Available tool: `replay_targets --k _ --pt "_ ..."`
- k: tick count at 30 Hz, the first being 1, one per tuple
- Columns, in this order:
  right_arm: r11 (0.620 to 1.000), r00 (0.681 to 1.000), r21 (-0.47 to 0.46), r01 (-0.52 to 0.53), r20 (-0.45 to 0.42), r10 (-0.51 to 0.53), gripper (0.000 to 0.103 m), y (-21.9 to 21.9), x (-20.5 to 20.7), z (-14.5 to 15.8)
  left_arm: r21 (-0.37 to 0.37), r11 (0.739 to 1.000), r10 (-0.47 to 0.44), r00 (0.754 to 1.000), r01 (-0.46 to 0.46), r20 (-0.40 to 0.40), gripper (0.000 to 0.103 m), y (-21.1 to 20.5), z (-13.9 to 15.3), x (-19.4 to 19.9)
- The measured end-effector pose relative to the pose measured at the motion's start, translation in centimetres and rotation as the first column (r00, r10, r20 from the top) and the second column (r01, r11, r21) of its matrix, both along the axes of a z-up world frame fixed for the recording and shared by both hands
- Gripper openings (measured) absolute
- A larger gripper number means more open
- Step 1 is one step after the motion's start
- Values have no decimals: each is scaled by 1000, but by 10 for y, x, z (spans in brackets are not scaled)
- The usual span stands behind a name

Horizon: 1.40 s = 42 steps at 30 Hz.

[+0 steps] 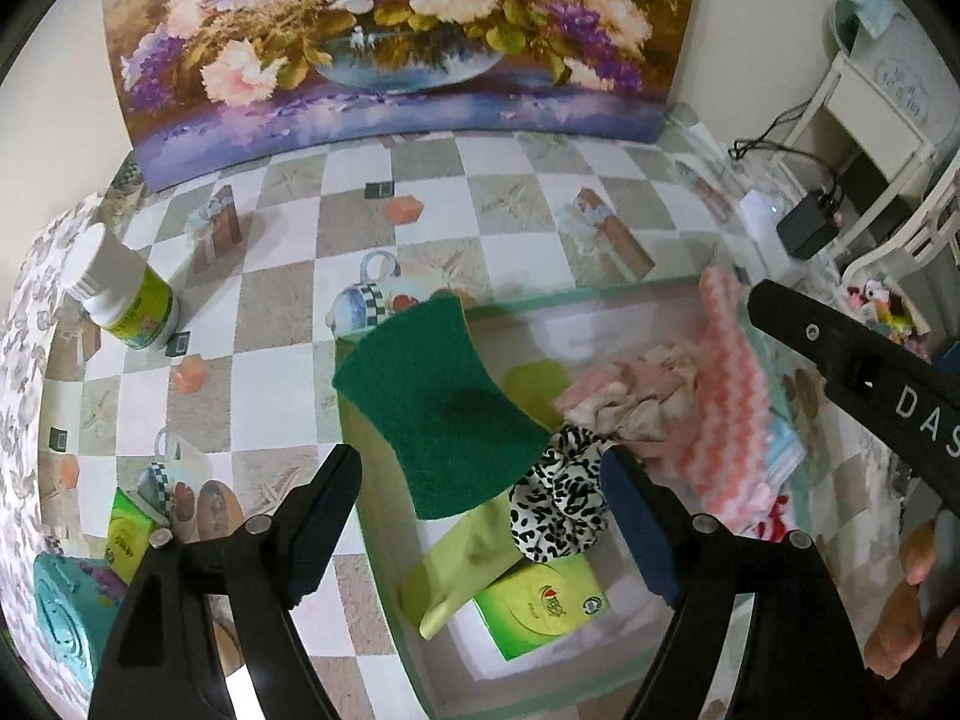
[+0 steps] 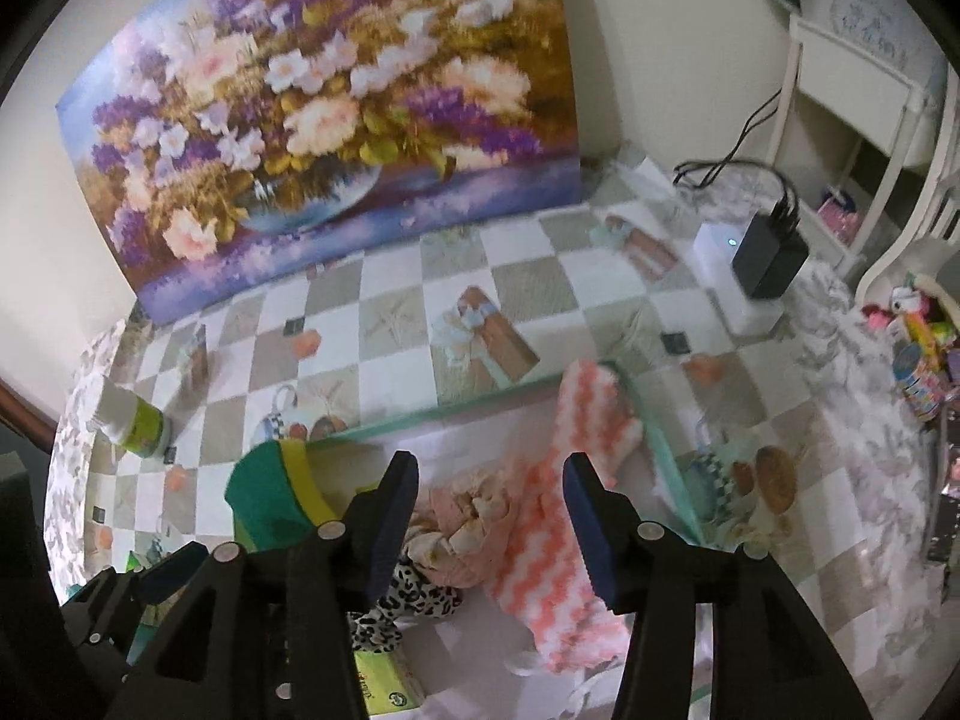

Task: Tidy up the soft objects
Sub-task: 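Lower both items into the tray and open both tools to release, then withdraw both open tools from the tray toward the remaining items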

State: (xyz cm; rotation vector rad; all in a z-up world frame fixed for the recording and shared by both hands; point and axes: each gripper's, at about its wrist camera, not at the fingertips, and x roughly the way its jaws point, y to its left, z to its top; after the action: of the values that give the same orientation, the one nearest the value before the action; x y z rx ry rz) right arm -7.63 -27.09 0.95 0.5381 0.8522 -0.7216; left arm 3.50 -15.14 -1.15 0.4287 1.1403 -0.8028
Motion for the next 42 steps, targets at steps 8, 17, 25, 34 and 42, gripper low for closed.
replay_targets --k 8,17,25,34,42 --pt "1000 1000 -12 12 7 -12 58 0 -9 17 -30 994 109 994 -109 -2 83 23 22 22" --pt "1000 994 12 14 -104 -12 76 -1 -4 2 -18 951 309 951 -309 0 94 63 19 64" --pt "1000 984 -1 24 -178 -24 103 -3 -5 -9 33 921 389 920 -388 -51 94 83 1 83" --pt "1000 983 2 19 -183 -19 103 -1 -1 -8 22 909 416 904 -416 -100 94 95 -1 91" --pt "1000 984 -3 4 -176 -4 103 5 3 -2 -4 894 447 891 -449 -83 94 118 14 105"
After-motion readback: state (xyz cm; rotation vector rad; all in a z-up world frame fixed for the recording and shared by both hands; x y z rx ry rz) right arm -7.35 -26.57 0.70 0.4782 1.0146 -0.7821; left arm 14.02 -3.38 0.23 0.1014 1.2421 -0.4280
